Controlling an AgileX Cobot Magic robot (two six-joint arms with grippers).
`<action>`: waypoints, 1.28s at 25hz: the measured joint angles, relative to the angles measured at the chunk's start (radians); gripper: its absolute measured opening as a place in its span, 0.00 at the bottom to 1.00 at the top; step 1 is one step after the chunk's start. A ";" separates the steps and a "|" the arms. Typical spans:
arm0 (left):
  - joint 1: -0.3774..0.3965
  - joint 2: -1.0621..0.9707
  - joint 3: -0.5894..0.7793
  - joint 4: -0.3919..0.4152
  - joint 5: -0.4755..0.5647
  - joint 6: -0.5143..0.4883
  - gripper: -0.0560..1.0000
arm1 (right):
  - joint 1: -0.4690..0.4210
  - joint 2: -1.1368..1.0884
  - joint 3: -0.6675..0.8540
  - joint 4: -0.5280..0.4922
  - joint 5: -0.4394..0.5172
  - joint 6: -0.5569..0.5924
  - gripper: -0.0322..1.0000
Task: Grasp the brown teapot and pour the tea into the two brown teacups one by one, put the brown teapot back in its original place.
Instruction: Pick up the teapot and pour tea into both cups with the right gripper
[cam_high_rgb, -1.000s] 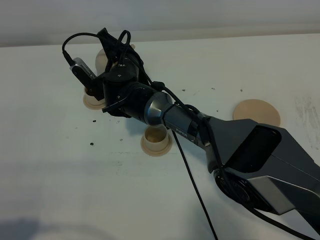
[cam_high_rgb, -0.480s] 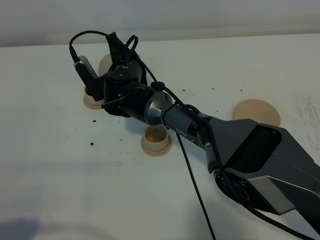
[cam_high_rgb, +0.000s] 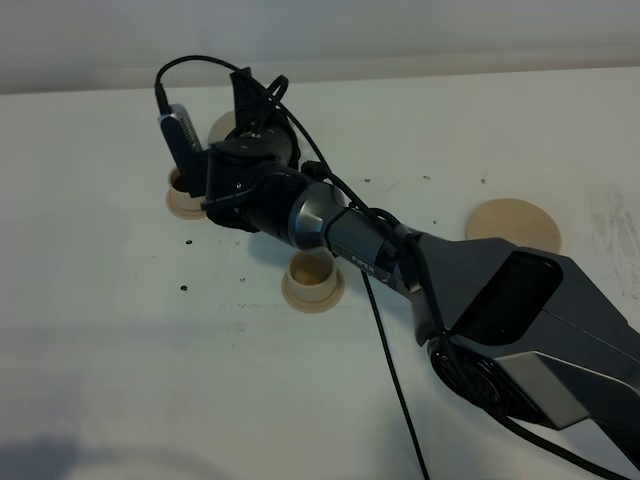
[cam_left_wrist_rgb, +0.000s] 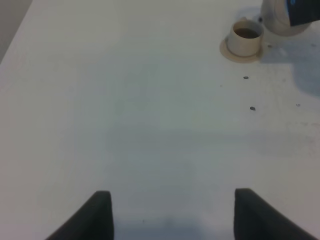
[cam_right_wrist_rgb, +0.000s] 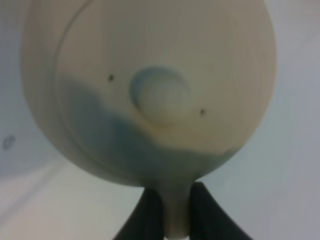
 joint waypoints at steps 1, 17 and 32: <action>0.000 0.000 0.000 0.000 0.000 0.000 0.55 | 0.000 0.000 -0.013 0.013 0.025 0.009 0.15; 0.000 0.000 0.000 0.000 0.000 0.000 0.55 | 0.000 0.000 -0.346 0.501 0.280 0.202 0.15; 0.000 0.000 0.000 0.000 0.000 0.000 0.55 | -0.024 -0.126 -0.136 0.786 0.289 0.396 0.15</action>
